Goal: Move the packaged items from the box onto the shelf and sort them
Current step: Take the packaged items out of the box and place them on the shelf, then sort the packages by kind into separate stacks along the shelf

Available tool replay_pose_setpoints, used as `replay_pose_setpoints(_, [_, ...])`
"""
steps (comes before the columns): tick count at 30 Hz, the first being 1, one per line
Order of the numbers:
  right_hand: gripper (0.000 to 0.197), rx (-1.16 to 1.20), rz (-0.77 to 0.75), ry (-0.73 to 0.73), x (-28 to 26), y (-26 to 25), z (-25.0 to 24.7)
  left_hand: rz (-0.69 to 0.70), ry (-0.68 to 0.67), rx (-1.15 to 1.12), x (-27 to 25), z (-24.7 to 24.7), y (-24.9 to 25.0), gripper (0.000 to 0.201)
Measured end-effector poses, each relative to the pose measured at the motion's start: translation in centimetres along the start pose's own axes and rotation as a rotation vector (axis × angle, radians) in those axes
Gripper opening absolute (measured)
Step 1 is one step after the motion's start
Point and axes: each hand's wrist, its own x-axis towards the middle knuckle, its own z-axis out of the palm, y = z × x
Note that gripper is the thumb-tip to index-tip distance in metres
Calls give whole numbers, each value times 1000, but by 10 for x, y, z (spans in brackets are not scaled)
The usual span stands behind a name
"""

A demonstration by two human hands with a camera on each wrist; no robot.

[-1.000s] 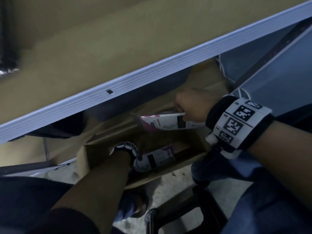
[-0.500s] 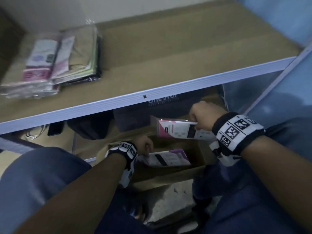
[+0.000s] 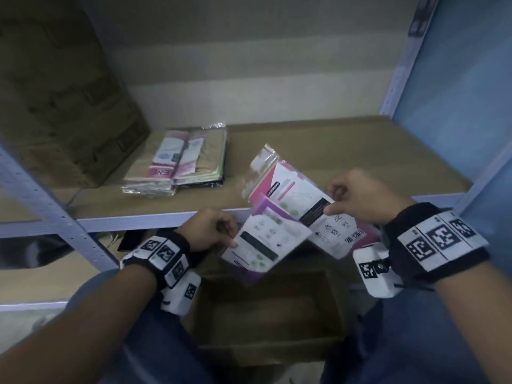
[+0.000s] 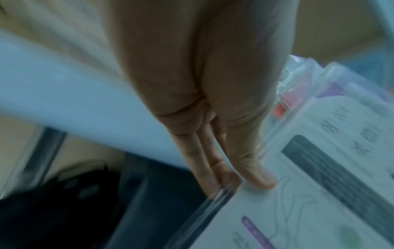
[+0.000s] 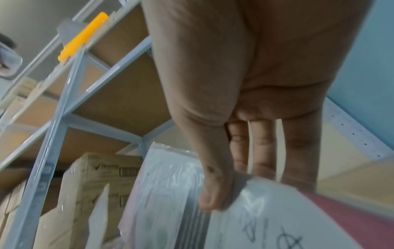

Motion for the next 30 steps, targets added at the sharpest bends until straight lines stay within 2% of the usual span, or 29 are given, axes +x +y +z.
replay_pose_setpoints(7, [14,220,-84,212,18,-46,-36,67,291,-280,-29,-86,27,26])
replay_pose_setpoints(11, [14,398,-89,237,37,-70,-43,48,470,-342,-43,-126,26,16])
replay_pose_setpoints(16, [12,652,-65,221,68,-107,-35,-10,601,-458,-55,-166,12,17])
replay_pose_setpoints(20, [13,790,-46,180,96,-138,-16,-84,668,-460,-53,-191,0,14])
replay_pose_setpoints(24, [26,893,23,120,133,-157,13,-169,699,-443,-42,-206,-22,18])
replay_pose_setpoints(30, [20,876,157,25,178,-171,55,-294,721,-376,-13,-223,-61,22])
